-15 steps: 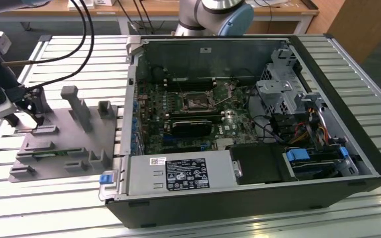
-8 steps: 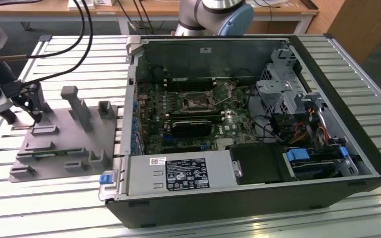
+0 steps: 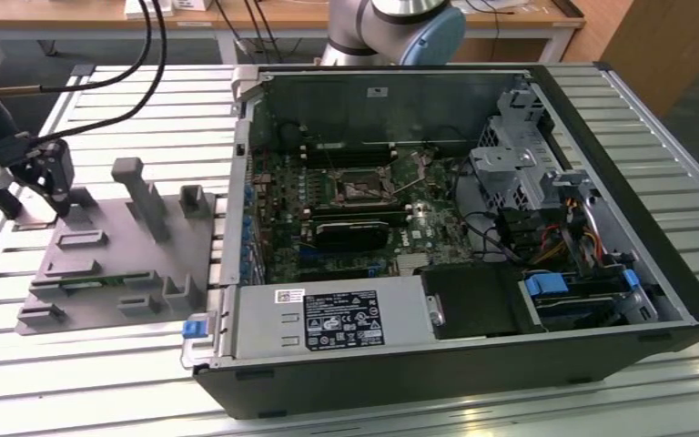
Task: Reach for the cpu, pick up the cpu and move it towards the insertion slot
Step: 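Pick up the cpu and move it towards the insertion slot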
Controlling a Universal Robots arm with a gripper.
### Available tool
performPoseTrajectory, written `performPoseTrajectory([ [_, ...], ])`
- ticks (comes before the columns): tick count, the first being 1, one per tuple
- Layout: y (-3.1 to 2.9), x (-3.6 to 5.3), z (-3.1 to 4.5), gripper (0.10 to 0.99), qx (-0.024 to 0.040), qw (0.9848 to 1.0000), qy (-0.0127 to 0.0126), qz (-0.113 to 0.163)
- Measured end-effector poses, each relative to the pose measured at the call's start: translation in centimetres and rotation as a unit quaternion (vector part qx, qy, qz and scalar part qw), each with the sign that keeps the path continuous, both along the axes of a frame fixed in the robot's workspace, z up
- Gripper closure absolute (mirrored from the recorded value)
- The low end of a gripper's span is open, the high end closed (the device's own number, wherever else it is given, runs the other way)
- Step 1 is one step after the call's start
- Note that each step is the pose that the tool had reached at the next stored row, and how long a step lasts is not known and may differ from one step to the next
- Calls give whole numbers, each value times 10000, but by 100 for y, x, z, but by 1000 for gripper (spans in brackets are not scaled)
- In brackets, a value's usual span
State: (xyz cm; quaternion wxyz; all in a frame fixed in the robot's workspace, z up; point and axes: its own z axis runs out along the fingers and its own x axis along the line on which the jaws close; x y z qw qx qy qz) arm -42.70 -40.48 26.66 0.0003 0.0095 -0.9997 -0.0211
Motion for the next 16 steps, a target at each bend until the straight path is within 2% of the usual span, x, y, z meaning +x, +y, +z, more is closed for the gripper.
performPoseTrajectory([
  [16, 0, 0, 179, 541, 8, 10000, 0, 0],
])
